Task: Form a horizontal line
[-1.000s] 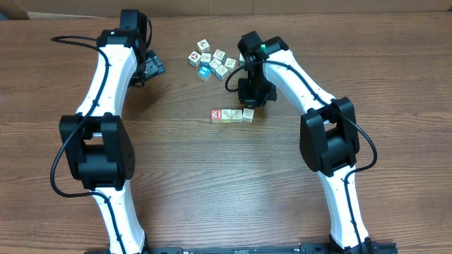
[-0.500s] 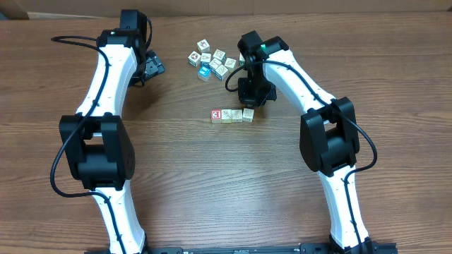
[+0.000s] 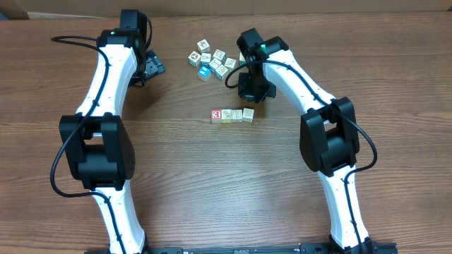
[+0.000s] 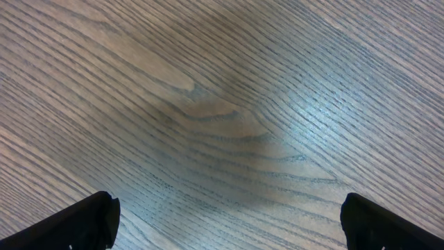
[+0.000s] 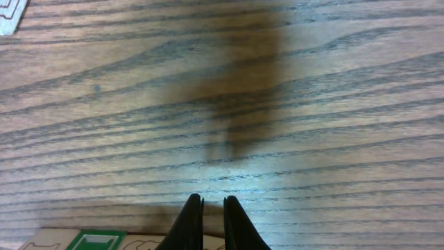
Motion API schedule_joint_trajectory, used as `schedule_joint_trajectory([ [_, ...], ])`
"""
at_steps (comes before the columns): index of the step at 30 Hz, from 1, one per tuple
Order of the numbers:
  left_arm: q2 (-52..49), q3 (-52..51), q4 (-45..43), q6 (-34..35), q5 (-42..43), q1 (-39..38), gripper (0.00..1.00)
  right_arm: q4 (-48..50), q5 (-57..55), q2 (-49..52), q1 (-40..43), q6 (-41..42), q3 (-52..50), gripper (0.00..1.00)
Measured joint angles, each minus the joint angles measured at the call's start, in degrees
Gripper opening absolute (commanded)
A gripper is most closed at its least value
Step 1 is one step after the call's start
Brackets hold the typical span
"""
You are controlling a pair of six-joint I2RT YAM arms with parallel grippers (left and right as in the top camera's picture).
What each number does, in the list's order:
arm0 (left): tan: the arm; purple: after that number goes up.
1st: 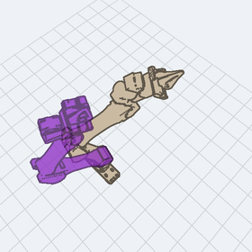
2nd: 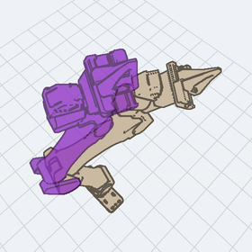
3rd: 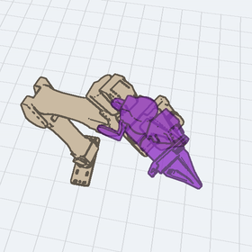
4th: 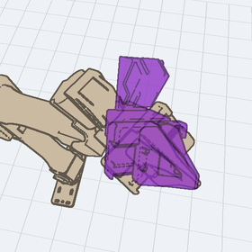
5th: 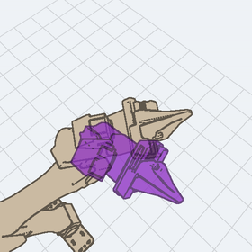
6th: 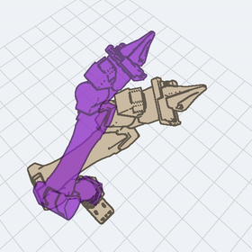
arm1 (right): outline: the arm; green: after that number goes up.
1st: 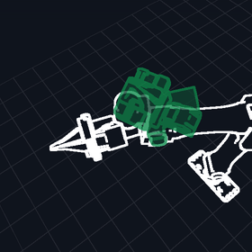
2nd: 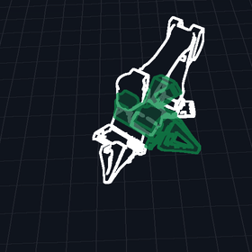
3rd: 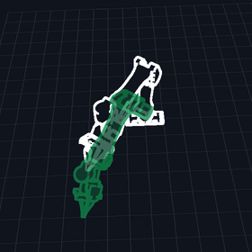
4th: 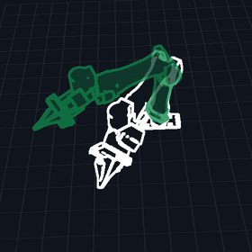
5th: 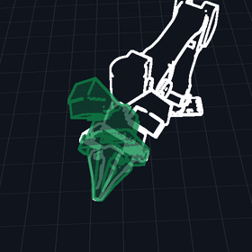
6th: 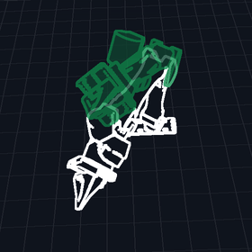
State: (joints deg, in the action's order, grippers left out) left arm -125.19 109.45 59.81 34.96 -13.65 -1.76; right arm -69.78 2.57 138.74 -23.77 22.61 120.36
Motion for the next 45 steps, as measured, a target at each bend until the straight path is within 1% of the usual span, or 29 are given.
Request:
schedule_joint_trajectory([
  [10,0.0,0.0,0.0,0.0,0.0,0.0,1.00,-4.0,1.7,0.0,0.0,-0.2,0.0,0.08],
  [45,0.0,0.0,0.0,0.0,0.0,0.0,1.00,-5.3,3.2,0.0,0.0,-0.2,0.0,0.07],
])
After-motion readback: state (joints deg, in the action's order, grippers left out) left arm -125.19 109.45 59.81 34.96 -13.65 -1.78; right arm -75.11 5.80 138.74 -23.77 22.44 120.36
